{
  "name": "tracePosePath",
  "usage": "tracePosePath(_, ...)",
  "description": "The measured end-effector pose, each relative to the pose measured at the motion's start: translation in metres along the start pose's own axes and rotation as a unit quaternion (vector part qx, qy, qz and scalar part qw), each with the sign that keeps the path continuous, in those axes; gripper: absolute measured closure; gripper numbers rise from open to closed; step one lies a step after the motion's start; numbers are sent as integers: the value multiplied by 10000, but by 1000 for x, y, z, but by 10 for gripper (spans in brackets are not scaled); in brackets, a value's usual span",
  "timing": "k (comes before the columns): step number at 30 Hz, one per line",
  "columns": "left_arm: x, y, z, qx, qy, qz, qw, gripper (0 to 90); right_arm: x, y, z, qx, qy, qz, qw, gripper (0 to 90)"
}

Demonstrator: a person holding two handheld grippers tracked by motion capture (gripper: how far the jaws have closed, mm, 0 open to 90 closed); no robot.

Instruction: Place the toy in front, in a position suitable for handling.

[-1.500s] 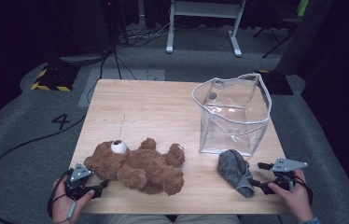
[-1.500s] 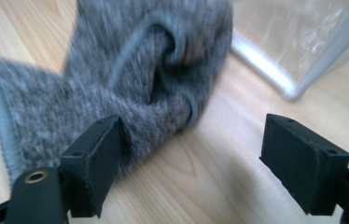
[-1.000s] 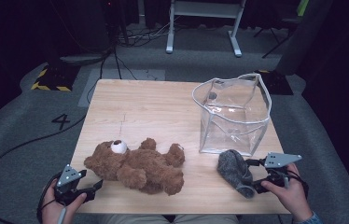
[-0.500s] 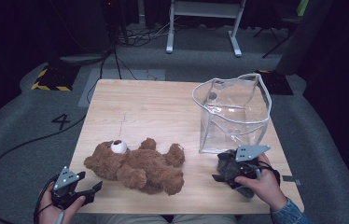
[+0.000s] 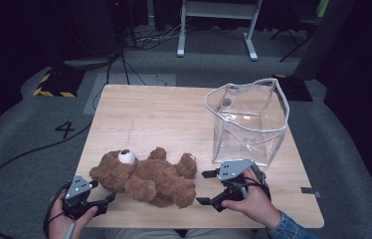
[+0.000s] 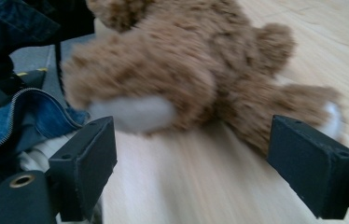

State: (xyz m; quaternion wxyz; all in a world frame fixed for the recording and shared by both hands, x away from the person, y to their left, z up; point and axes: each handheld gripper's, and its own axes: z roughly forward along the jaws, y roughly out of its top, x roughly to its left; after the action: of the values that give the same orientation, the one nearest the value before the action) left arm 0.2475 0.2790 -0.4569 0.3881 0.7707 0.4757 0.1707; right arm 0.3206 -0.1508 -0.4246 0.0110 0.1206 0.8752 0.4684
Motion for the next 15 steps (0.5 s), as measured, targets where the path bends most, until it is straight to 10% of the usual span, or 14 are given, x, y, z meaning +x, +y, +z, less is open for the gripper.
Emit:
tracePosePath(13,2,-8,10,127,1,-55,9999,239,30,14,33,102,267,-348,9990,153)
tracePosePath(15,2,-7,11,120,2,-37,9999,238,29,14,33,25,154,-341,9993,282)
